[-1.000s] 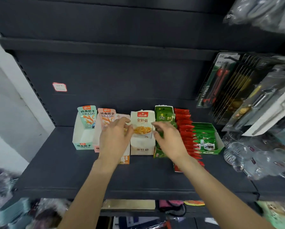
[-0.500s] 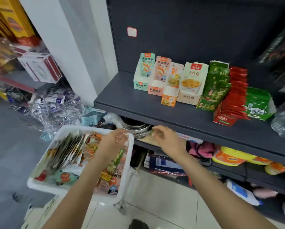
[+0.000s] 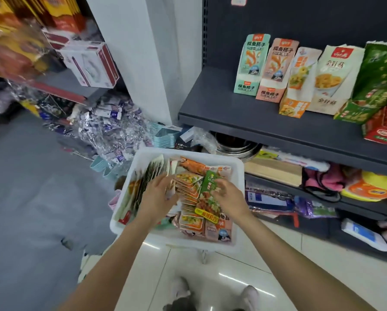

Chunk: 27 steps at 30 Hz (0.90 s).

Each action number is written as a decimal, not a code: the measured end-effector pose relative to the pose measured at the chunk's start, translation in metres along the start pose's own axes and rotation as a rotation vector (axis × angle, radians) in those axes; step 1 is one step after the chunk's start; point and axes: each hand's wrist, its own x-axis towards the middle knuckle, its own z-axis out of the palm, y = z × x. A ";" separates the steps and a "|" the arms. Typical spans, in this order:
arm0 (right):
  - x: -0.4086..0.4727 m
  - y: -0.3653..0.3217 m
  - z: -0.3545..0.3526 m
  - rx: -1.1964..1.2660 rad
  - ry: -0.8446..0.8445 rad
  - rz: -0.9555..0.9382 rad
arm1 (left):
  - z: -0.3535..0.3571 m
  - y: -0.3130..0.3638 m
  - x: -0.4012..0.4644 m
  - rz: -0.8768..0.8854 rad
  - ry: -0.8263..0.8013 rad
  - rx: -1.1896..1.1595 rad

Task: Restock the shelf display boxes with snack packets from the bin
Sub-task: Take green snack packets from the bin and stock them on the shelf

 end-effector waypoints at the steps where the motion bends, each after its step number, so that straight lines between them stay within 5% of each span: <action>1: 0.003 0.001 0.010 -0.010 0.011 0.026 | 0.000 -0.009 0.003 0.023 -0.042 0.031; 6: 0.015 0.014 0.053 -0.099 -0.019 0.128 | 0.012 -0.040 0.011 0.122 -0.246 0.145; 17: 0.004 0.022 0.068 -0.255 -0.017 0.176 | 0.022 -0.061 0.007 0.215 -0.252 0.046; 27: 0.013 0.004 0.059 -0.130 0.112 0.347 | 0.013 -0.059 0.010 0.168 -0.299 -0.087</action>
